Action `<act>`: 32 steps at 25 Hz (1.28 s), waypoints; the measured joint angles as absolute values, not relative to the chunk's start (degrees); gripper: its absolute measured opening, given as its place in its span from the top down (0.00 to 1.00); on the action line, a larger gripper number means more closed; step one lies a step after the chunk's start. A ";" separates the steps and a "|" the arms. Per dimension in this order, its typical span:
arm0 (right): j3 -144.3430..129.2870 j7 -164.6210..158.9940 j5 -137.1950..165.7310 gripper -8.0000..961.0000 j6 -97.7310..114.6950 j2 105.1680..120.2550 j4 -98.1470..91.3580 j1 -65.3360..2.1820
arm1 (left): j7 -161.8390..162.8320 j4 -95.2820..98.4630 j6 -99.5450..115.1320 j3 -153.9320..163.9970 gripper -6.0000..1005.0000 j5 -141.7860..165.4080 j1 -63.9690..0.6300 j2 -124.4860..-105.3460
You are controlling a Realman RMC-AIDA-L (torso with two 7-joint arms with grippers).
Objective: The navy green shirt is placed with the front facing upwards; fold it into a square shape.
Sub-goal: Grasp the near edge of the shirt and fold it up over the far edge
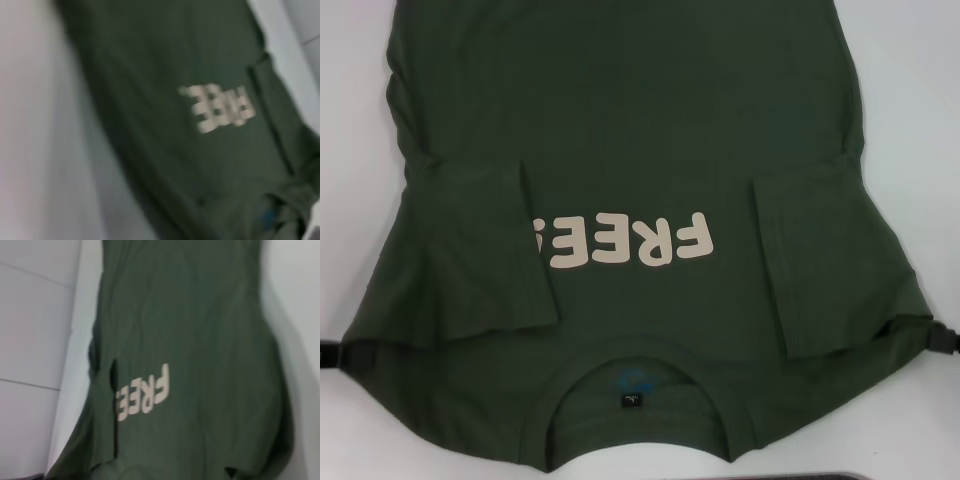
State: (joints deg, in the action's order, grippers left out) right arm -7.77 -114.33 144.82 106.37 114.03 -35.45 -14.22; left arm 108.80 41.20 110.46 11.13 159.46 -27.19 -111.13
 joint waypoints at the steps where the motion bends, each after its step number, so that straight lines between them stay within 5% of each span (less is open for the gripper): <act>1: -7.66 -114.21 144.76 0.94 106.66 113.90 -35.46 -14.61 | 108.56 41.12 111.16 11.16 0.96 158.95 -27.64 -111.10; 32: -8.09 -122.59 143.06 0.93 96.24 109.45 -35.21 -34.07 | 116.10 32.45 98.70 11.10 0.96 142.26 -45.26 -106.72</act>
